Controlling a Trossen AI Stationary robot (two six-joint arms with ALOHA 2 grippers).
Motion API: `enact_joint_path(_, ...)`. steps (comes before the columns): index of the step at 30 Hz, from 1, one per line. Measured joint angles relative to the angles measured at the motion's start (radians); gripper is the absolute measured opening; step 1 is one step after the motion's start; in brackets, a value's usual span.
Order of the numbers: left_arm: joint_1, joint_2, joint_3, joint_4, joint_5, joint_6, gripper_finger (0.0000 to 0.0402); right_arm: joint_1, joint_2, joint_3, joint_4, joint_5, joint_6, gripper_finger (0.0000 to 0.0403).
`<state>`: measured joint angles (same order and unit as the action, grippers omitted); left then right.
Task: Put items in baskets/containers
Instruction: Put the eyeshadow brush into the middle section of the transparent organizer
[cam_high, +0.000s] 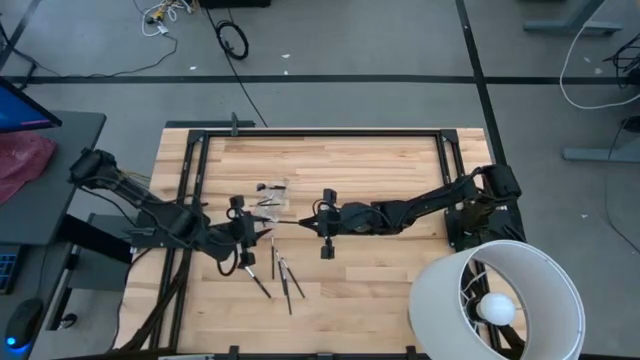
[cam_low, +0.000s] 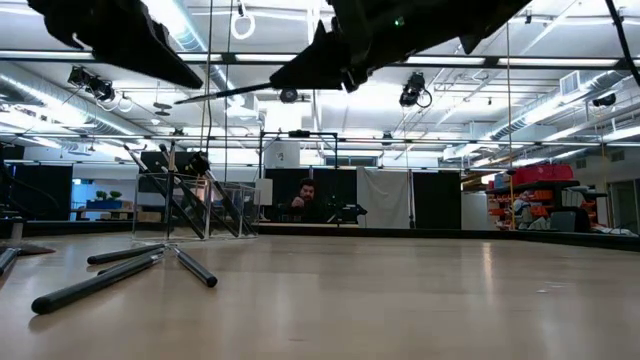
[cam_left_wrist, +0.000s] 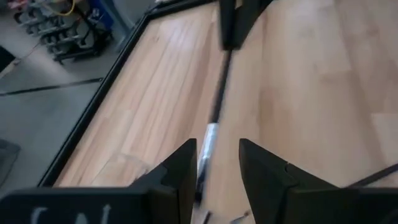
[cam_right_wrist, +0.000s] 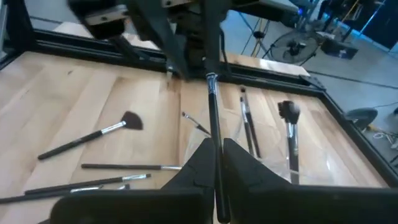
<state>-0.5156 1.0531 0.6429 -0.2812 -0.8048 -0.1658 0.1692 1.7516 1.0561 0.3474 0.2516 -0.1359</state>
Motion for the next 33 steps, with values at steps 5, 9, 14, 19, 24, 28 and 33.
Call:
enact_joint_path(5, 0.007, 0.000, -0.003, -0.002, 0.034, 0.021, 0.0124, 0.003, 0.002, 0.000, 0.075, -0.010, -0.007, 0.0010)
enact_joint_path(9, 0.008, 0.000, -0.003, -0.003, 0.019, 0.023, 0.0124, 0.002, 0.002, 0.000, 0.092, -0.037, -0.011, 0.0010)
enact_joint_path(14, 0.008, 0.000, -0.003, -0.001, 0.005, 0.043, 0.0120, 0.000, 0.002, 0.000, 0.090, -0.047, -0.002, 0.0010)
enact_joint_path(19, 0.008, 0.000, -0.003, 0.000, 0.005, 0.042, 0.0103, -0.003, 0.002, 0.000, 0.087, -0.050, 0.001, 0.0010)
enact_joint_path(24, 0.008, 0.000, -0.003, 0.000, 0.005, 0.042, 0.0071, -0.008, 0.002, 0.000, 0.077, -0.050, 0.013, 0.0010)
enact_joint_path(28, 0.007, 0.000, -0.004, -0.002, 0.012, 0.043, 0.0039, -0.012, 0.002, 0.000, 0.074, -0.052, 0.013, 0.0010)
enact_joint_path(33, 0.007, 0.002, -0.004, -0.003, 0.021, 0.047, 0.0020, -0.013, 0.002, 0.001, 0.051, -0.058, 0.013, 0.0014)
